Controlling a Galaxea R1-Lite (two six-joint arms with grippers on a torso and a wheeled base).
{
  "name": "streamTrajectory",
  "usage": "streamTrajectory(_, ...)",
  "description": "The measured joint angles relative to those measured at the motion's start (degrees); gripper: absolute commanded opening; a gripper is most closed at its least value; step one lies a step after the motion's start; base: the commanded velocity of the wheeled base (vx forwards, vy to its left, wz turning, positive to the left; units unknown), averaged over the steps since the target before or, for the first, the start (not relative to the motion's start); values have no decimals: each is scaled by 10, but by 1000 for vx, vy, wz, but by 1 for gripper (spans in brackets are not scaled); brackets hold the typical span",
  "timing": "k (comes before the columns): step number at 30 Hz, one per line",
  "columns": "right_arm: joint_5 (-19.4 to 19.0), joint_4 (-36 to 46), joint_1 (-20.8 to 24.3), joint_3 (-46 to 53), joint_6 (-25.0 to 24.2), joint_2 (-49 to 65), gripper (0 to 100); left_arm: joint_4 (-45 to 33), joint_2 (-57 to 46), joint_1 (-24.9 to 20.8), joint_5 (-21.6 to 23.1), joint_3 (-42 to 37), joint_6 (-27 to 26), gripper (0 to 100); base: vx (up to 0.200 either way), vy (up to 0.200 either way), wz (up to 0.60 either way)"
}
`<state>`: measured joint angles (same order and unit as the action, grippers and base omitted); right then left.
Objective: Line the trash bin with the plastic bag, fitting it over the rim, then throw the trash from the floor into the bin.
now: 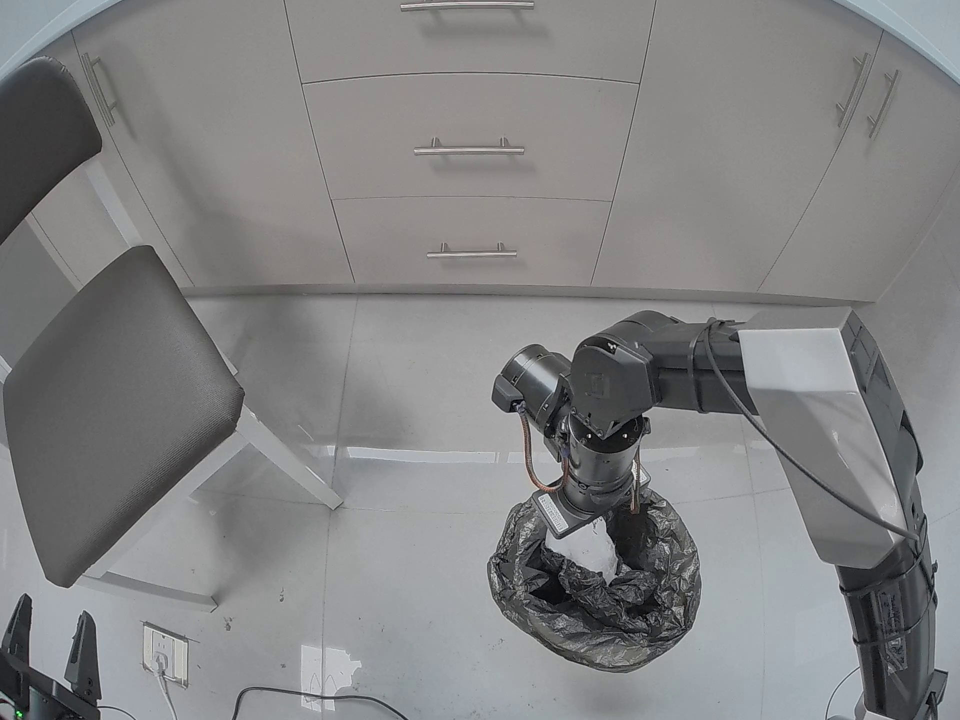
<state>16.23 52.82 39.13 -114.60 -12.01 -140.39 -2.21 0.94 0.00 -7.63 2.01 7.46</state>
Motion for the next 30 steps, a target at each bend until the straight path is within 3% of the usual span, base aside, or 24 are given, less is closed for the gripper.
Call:
streamTrajectory(13, -3, -9, -9, 0, -9, -38, 0, 0, 0, 0, 0, 0, 0, 100, 0, 0, 0)
streamTrajectory(30, -4, -93, -25, 0, -16, -118, 0, 0, 0, 0, 0, 0, 0, 100, 0, 0, 0)
